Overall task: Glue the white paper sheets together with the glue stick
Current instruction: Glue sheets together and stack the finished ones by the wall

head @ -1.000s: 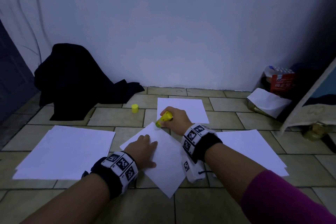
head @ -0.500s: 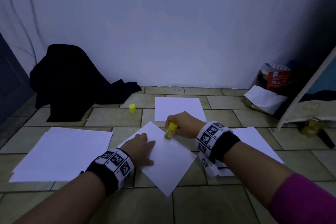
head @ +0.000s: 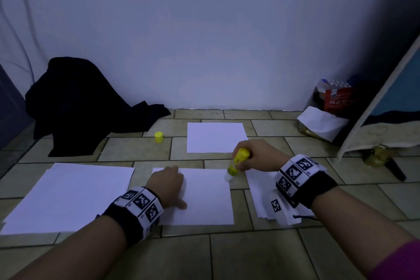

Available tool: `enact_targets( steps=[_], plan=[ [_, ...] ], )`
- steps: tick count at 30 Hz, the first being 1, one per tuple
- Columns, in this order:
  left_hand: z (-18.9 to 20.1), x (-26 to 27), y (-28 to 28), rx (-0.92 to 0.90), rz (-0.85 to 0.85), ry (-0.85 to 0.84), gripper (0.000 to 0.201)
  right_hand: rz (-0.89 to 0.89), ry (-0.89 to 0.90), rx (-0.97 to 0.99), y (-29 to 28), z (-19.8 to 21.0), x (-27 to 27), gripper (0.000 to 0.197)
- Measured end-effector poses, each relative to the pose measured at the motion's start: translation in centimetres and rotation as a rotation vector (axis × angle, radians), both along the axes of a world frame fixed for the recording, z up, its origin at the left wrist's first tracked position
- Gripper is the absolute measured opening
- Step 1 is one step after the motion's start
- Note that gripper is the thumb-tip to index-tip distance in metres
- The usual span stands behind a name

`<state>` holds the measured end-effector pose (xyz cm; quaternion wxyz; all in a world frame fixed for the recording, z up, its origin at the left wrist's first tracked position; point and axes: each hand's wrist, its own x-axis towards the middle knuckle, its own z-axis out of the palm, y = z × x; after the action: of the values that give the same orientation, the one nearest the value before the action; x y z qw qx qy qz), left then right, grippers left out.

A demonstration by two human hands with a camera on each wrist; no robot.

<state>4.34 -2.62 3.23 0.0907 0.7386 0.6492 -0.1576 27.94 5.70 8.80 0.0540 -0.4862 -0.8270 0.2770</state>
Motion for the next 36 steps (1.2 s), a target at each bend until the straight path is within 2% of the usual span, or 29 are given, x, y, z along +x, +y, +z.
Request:
enact_targets(
  steps=[3, 5, 7, 11, 16, 19, 26, 36],
  plan=[
    [-0.4, 0.5, -0.5, 0.033, -0.019, -0.071, 0.069, -0.116, 0.110, 0.024, 0.4, -0.6, -0.4, 0.020],
    [-0.7, 0.8, -0.6, 0.016, -0.089, -0.195, 0.069, -0.156, 0.127, 0.035, 0.5, -1.0, -1.2, 0.021],
    [-0.7, 1.1, -0.7, -0.043, -0.169, -0.234, 0.068, -0.177, 0.141, 0.030, 0.7, -1.3, -2.1, 0.021],
    [-0.6, 1.2, -0.5, -0.049, -0.185, -0.134, 0.059, -0.198, 0.134, 0.020, 1.2, -1.8, -4.3, 0.022],
    [-0.2, 1.2, -0.1, -0.068, -0.199, -0.068, 0.059, -0.188, 0.062, 0.071, 1.6, -2.0, -6.7, 0.029],
    [-0.3, 1.0, -0.1, -0.060, -0.202, -0.074, 0.059, -0.138, -0.050, 0.094, 1.3, -1.5, -7.4, 0.030],
    [-0.4, 1.0, 0.0, -0.076, -0.205, -0.035, 0.055, 0.039, -0.324, 0.028, -0.5, 0.4, -6.1, 0.038],
    [0.2, 0.9, 0.4, -0.103, -0.221, 0.014, 0.054, 0.051, -0.357, -0.021, -2.4, -0.1, -3.4, 0.026]
  ],
)
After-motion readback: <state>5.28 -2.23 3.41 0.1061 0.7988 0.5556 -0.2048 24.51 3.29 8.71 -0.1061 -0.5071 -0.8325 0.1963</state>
